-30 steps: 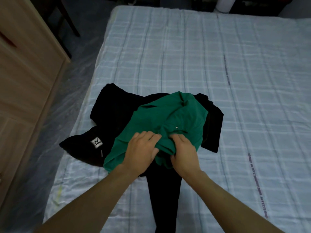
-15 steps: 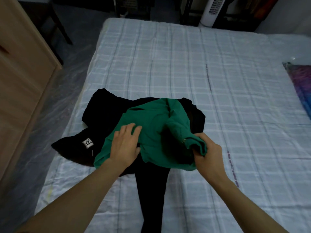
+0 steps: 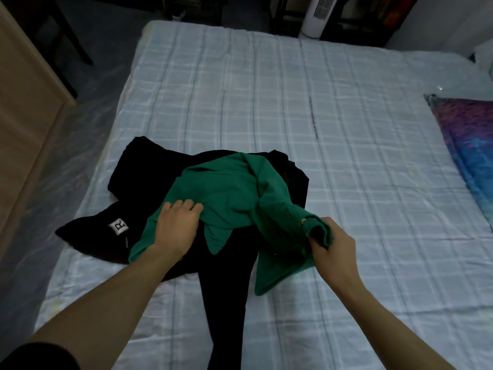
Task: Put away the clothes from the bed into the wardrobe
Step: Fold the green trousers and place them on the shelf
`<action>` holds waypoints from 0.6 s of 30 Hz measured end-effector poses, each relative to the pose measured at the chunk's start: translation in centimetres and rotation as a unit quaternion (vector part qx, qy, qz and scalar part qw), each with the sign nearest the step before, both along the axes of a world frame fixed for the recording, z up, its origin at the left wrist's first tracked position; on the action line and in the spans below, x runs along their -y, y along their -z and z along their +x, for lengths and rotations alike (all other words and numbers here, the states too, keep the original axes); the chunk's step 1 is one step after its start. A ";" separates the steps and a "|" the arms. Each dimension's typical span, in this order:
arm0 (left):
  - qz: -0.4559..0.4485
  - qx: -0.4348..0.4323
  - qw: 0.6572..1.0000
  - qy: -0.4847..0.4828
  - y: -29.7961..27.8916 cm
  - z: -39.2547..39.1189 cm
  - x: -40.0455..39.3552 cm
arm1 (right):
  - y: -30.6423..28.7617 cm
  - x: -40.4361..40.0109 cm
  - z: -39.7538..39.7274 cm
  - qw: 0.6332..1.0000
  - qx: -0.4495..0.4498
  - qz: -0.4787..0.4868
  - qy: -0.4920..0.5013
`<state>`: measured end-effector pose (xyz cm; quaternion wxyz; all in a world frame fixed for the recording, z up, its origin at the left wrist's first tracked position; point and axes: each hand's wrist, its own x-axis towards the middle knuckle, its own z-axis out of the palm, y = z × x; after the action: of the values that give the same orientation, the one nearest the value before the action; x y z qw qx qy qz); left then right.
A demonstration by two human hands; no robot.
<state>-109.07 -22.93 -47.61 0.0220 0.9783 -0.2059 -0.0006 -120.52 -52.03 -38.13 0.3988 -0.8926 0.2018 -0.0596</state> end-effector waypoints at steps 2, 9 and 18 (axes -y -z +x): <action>-0.021 0.005 1.000 0.006 0.1 -0.2 -0.1 | 0.5 0.1 0.0 1.000 -0.009 0.004 0.017; -0.063 -0.066 0.996 0.019 -1.9 -2.9 1.3 | 0.1 -0.3 0.5 0.992 -0.028 0.098 0.079; -0.294 -0.239 0.924 0.048 -11.0 -10.3 8.0 | -6.0 -3.2 -0.2 0.969 0.046 0.229 0.073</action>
<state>-119.36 -30.91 -36.61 0.3570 0.8876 -0.2324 -0.1753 -120.75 -48.83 -32.10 0.5963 -0.7562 0.2564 -0.0821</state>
